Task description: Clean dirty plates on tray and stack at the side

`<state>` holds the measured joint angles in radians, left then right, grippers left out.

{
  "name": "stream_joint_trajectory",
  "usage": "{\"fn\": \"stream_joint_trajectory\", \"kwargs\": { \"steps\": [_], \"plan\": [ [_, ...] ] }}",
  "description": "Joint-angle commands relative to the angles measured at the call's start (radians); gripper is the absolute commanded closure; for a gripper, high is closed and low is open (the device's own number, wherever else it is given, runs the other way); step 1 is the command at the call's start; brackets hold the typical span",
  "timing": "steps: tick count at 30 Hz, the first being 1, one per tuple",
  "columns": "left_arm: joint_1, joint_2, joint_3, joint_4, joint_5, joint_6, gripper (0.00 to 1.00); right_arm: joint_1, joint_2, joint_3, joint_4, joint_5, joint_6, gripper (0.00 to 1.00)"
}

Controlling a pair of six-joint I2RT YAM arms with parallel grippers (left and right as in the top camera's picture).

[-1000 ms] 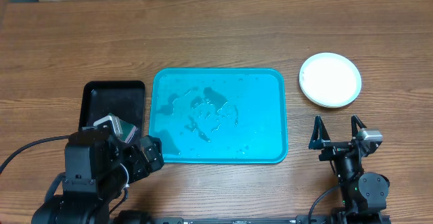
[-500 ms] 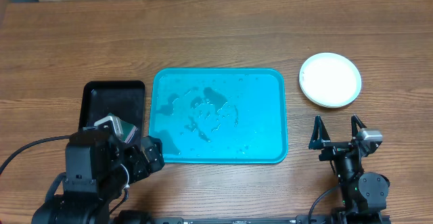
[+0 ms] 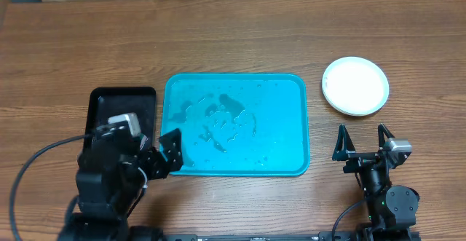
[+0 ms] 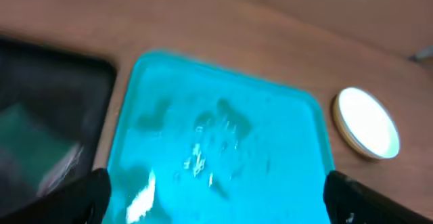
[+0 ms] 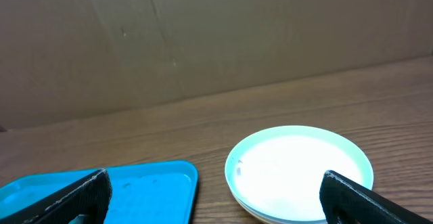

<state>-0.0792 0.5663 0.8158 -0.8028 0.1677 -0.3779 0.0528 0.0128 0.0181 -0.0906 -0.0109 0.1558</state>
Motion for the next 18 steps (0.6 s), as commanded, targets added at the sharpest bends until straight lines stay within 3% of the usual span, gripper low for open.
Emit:
{"fn": "stream_joint_trajectory", "kwargs": {
  "steps": [1, 4, 10, 18],
  "plan": [
    [-0.006, -0.088, -0.142, 0.166, 0.124, 0.249, 0.0, -0.001, -0.01, -0.01, 0.006, 0.01, -0.004, 0.0],
    [-0.006, -0.156, -0.265, 0.343, 0.138, 0.327, 0.0, -0.001, -0.01, -0.01, 0.006, 0.01, -0.004, 0.0],
    [-0.006, -0.257, -0.468, 0.612, 0.105, 0.333, 0.0, -0.001, -0.01, -0.01, 0.006, 0.01, -0.004, 0.0],
    [-0.006, -0.365, -0.652, 0.819, -0.093, 0.229, 0.0, -0.001, -0.01, -0.01, 0.006, 0.01, -0.004, 0.0]
  ]
}}
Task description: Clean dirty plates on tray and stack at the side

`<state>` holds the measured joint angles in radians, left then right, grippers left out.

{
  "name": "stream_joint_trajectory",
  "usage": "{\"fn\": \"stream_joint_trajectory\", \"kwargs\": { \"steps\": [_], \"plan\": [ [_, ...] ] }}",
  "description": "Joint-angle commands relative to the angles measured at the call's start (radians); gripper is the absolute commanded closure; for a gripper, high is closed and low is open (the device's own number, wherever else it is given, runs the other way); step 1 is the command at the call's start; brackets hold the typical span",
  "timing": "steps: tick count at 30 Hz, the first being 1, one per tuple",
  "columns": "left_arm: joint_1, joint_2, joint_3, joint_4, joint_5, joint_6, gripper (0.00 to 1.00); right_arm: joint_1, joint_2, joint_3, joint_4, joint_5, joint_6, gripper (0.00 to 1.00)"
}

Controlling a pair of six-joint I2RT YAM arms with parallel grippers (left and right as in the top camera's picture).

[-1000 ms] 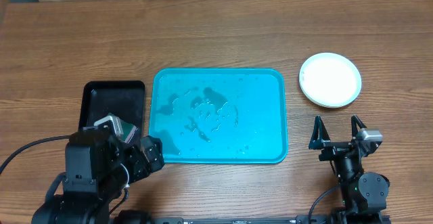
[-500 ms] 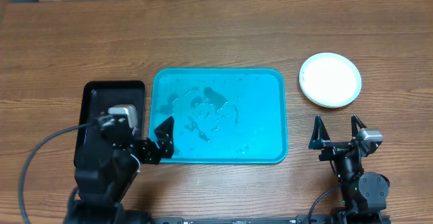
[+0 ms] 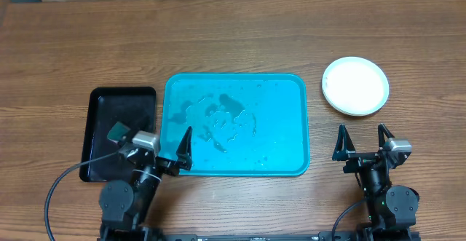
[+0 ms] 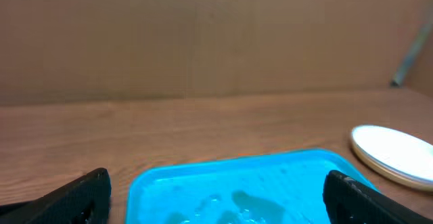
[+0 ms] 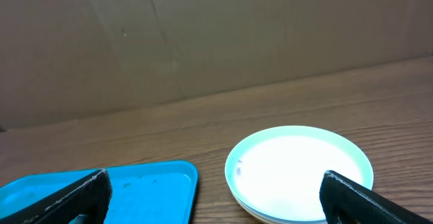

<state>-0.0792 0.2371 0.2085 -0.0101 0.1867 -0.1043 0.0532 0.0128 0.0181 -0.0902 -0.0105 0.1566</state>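
Note:
The blue tray [image 3: 306, 124] lies mid-table, and only wet smears show on it; its rim also appears in the left wrist view [image 4: 203, 173] and the right wrist view [image 5: 135, 183]. A stack of white plates [image 3: 355, 86] sits on the wood right of the tray, clean-looking [image 5: 298, 173] [image 4: 392, 155]. My left gripper [image 3: 164, 145] [image 4: 216, 207] is low at the tray's near left corner, open, nothing between its fingers. My right gripper [image 3: 362, 140] [image 5: 216, 197] stands open near the front edge, short of the plates.
A black tray [image 3: 98, 135] lies left of the blue one with a green sponge [image 3: 118, 132] in it. A brown cardboard wall [image 5: 203, 41] backs the table. Bare wood surrounds the trays.
My left arm has drawn back and dropped low at the front left. Its camera looked down on the blue tray and now looks level across the table. The right arm has not moved.

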Motion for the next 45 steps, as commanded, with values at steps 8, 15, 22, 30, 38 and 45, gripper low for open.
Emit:
{"fn": "stream_joint_trajectory", "kwargs": {
  "steps": [8, 15, 22, 30, 38, 45],
  "plan": [
    [-0.001, -0.131, -0.19, 0.167, -0.206, -0.076, 0.0, -0.002, -0.01, -0.01, 0.006, 0.01, -0.005, 0.0],
    [0.024, -0.192, -0.204, 0.09, -0.243, -0.064, 0.0, -0.002, -0.01, -0.01, 0.006, 0.01, -0.005, 0.0],
    [0.026, -0.234, -0.204, -0.061, -0.272, -0.028, 0.0, -0.002, -0.01, -0.01, 0.006, 0.01, -0.005, 0.0],
    [0.027, -0.234, -0.204, -0.063, -0.271, 0.046, 0.0, -0.002, -0.01, -0.01, 0.005, 0.01, -0.005, 0.0],
    [0.029, -0.234, -0.204, -0.063, -0.257, 0.056, 0.0, -0.002, -0.01, -0.01, 0.005, 0.01, -0.005, 0.0],
    [0.028, -0.233, -0.204, -0.062, -0.257, 0.056, 0.0, -0.002, -0.01, -0.01, 0.006, 0.01, -0.005, 0.0]
  ]
}}
